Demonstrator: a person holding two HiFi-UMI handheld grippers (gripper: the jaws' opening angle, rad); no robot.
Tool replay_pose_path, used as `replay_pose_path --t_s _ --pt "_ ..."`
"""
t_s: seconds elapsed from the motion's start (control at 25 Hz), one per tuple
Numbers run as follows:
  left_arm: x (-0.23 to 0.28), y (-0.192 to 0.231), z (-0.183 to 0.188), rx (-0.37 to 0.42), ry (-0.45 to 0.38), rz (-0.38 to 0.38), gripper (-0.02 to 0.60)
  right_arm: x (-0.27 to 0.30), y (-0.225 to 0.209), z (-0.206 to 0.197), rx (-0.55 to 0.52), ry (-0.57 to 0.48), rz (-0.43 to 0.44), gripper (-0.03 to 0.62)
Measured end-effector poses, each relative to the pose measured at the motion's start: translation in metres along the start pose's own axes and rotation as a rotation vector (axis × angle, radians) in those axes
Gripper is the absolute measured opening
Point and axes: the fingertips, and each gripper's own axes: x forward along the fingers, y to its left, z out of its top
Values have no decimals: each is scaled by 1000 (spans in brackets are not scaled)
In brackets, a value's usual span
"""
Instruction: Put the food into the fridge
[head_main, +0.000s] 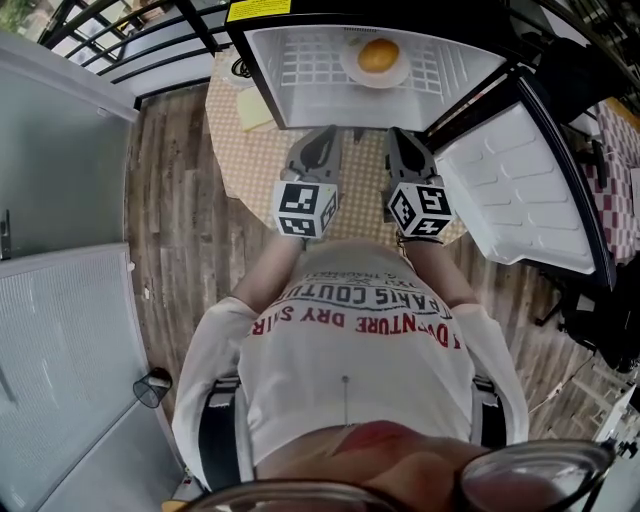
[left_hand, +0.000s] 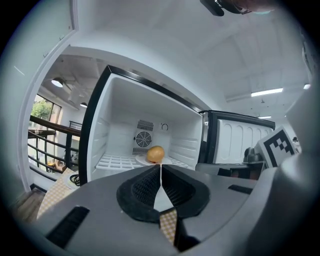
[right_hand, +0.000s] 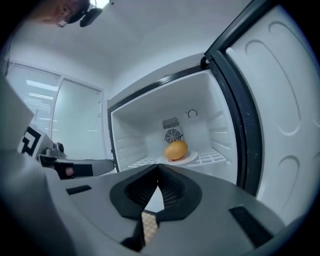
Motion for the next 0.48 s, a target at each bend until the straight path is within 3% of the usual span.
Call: replay_pose_path --t_s 0.28,0.48 --pt "-6 -2 -5 19 7 -2 28 -7 17 -2 -127 -18 13 26" --pt "-7 -5 -5 27 4 -6 28 -7 25 0 -119 -15 33 26"
